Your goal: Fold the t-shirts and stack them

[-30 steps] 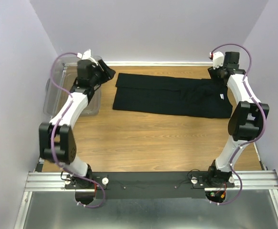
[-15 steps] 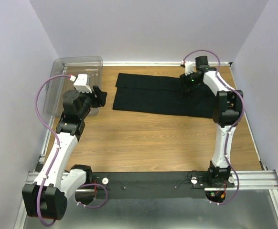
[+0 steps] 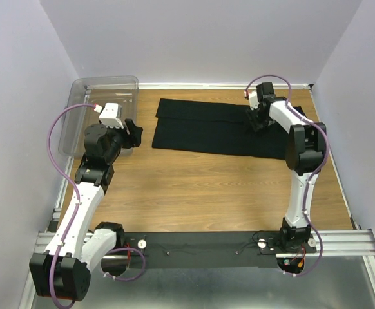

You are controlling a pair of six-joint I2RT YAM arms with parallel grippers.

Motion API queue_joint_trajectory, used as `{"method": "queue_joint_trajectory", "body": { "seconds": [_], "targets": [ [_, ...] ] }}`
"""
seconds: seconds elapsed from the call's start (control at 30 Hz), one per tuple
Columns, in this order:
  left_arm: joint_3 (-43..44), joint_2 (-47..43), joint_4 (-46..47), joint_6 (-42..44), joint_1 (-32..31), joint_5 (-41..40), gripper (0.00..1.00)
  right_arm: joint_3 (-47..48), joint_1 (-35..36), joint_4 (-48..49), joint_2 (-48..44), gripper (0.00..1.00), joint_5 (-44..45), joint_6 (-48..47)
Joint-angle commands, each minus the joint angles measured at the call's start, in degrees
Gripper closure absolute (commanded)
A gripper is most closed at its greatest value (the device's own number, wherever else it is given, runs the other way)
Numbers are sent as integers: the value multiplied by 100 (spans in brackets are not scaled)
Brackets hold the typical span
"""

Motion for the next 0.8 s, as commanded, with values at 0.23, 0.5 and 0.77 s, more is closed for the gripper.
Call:
{"method": "queue_joint_trajectory", "body": {
  "seconds": [0.23, 0.5, 0.77],
  "targets": [
    [81, -197, 70, 86, 28, 26, 32, -1298, 55, 471, -1506, 44, 842, 56],
    [72, -268, 61, 69, 28, 26, 32, -2275, -102, 594, -2079, 57, 273, 188],
    [64, -268, 61, 86, 28, -62, 32, -1670, -305, 1042, -2150, 53, -1178, 943]
  ]
}}
